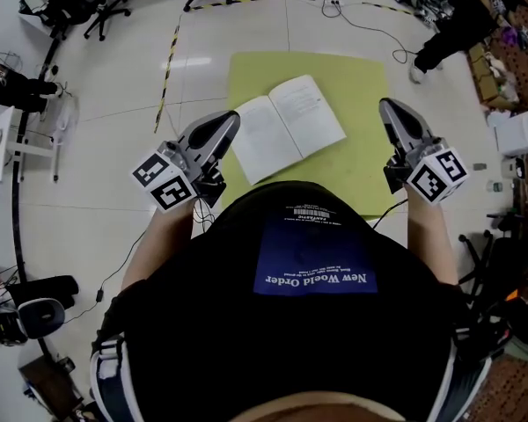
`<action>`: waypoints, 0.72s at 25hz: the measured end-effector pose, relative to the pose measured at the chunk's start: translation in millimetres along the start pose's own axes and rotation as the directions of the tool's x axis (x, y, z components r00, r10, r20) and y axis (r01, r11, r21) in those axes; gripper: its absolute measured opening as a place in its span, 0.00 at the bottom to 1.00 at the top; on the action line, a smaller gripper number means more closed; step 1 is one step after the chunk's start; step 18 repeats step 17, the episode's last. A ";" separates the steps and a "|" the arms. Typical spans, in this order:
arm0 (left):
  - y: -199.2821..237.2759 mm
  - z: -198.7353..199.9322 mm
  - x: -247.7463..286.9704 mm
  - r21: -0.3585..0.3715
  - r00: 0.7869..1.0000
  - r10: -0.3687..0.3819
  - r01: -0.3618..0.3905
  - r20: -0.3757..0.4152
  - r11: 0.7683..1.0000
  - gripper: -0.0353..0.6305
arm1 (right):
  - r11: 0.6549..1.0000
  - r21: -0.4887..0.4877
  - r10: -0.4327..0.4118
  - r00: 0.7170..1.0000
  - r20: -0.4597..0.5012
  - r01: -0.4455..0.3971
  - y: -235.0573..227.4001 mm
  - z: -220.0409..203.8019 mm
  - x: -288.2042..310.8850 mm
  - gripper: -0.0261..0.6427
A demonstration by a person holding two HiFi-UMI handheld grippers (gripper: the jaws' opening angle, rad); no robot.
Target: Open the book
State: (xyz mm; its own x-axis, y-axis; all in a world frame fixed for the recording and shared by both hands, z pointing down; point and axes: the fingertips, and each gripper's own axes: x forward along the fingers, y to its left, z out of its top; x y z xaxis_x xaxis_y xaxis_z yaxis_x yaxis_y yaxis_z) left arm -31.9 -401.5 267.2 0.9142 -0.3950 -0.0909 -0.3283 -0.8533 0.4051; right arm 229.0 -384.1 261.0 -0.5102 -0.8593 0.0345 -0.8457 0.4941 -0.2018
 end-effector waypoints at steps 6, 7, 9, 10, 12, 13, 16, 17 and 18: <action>-0.4 0.6 -3.3 0.003 1.000 0.008 -0.008 0.005 1.000 0.05 | 1.000 -0.010 0.018 1.000 -0.011 -0.018 3.7 -1.0 4.9 0.02; -0.6 0.6 -3.8 0.002 1.000 0.009 -0.009 0.007 1.000 0.05 | 1.000 -0.013 0.021 1.000 -0.012 -0.021 4.4 -0.7 5.5 0.02; -1.4 0.4 -4.3 0.001 1.000 0.010 -0.011 0.010 1.000 0.05 | 1.000 -0.018 0.025 1.000 -0.013 -0.026 5.5 -0.1 5.9 0.02; -2.0 0.1 -4.4 0.001 1.000 0.011 -0.011 0.011 1.000 0.05 | 0.999 -0.021 0.027 1.000 -0.014 -0.027 5.9 -0.2 5.7 0.02; -3.1 -0.8 -4.9 0.001 1.000 0.011 -0.011 0.014 1.000 0.05 | 0.999 -0.022 0.031 0.999 -0.016 -0.031 6.8 -1.2 5.3 0.02; -3.4 -1.2 -5.4 0.000 1.000 0.012 -0.012 0.015 1.000 0.05 | 0.999 -0.022 0.032 0.999 -0.017 -0.033 7.5 -2.0 5.2 0.02; -3.0 -1.2 -7.0 -0.003 1.000 0.014 -0.014 0.018 1.000 0.05 | 0.999 -0.023 0.036 0.999 -0.022 -0.036 9.2 -3.4 6.2 0.02; -2.7 -1.1 -7.4 -0.004 1.000 0.015 -0.015 0.019 1.000 0.05 | 0.999 -0.023 0.037 0.999 -0.023 -0.037 9.7 -3.7 6.7 0.02; -2.7 -1.1 -7.4 -0.004 1.000 0.015 -0.015 0.019 1.000 0.05 | 0.999 -0.023 0.037 0.999 -0.023 -0.037 9.7 -3.7 6.7 0.02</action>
